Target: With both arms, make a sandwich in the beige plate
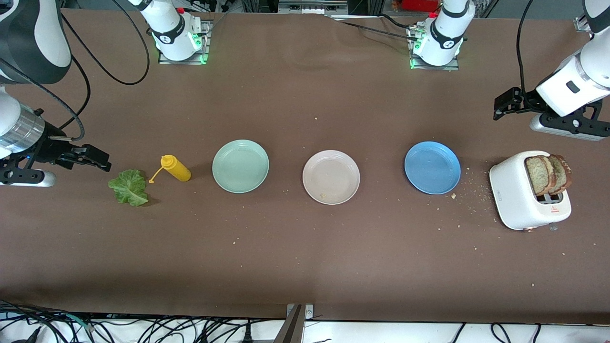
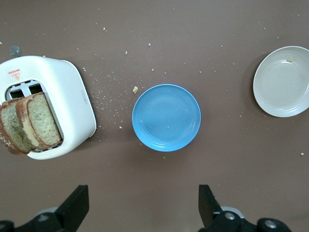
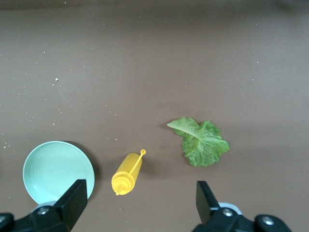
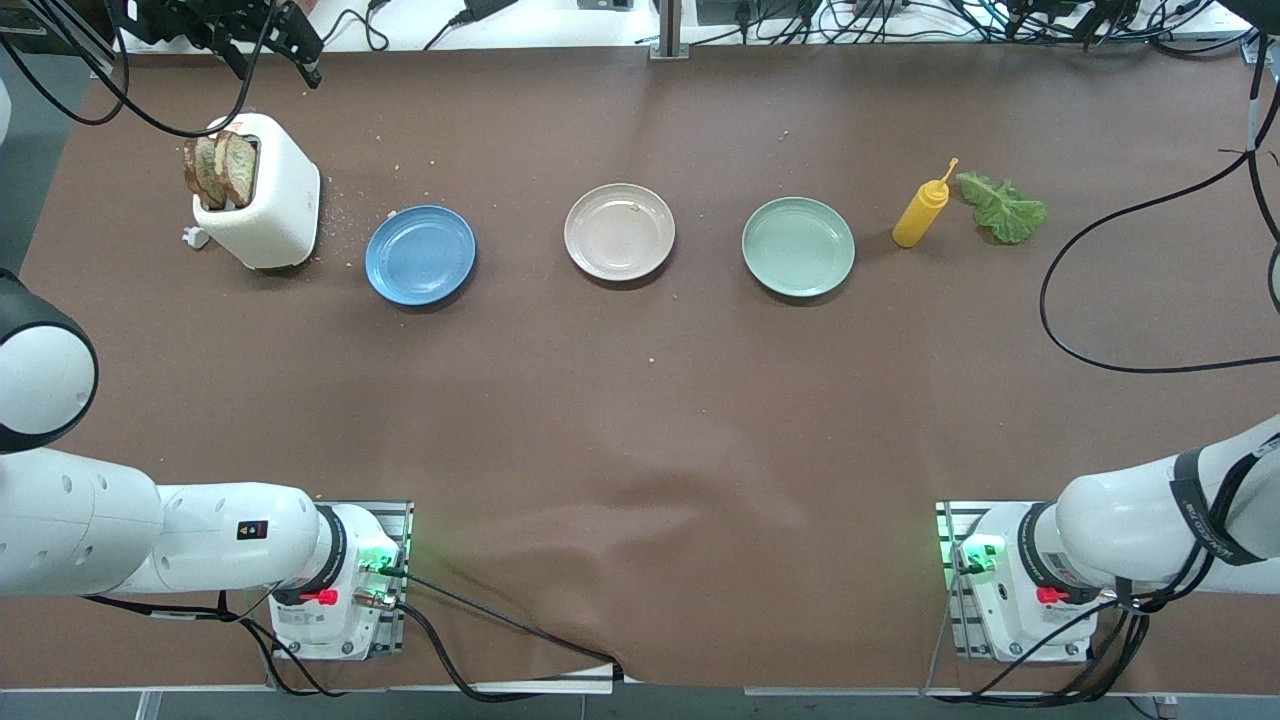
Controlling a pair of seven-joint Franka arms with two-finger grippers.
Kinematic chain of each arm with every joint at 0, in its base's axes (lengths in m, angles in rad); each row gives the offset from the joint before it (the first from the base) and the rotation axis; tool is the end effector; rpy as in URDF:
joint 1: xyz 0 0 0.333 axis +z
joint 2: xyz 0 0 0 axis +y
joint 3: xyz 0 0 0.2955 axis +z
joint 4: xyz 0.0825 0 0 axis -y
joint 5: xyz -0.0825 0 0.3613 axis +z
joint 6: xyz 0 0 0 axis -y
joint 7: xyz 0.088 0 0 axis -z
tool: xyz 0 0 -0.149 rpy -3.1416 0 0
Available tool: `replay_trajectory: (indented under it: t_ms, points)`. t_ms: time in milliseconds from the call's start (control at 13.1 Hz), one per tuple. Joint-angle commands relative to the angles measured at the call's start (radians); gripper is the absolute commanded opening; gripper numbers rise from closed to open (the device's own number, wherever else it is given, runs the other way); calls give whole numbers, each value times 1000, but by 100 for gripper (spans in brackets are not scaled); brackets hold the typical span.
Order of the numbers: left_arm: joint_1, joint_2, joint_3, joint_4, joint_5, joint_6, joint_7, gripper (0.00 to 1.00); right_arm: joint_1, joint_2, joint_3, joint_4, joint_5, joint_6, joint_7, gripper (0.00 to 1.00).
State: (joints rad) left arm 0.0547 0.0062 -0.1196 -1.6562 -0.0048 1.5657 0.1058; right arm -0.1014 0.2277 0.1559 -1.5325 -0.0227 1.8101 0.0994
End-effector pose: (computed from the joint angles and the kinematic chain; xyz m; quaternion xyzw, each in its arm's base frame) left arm 0.5237 -0.0346 0.5203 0.9952 -0.0851 -0.0482 0.0038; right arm 0.6120 0.0232 0.4723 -0.9994 0.0225 -0.0258 0.0084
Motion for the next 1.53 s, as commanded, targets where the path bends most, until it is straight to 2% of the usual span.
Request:
replay_trajectory:
  t_ms: [0,229,1449]
  points:
    - [7,0,-3,3,6,-7,20,100,-6,-8,7,-15,-42,-6,-52,100]
    - [5,3,-3,3,6,-7,23,100,-6,-8,5,-26,-45,-5,-104,100]
    - [4,11,-2,6,6,-10,26,100,-6,-2,7,-26,-43,-2,-102,100]
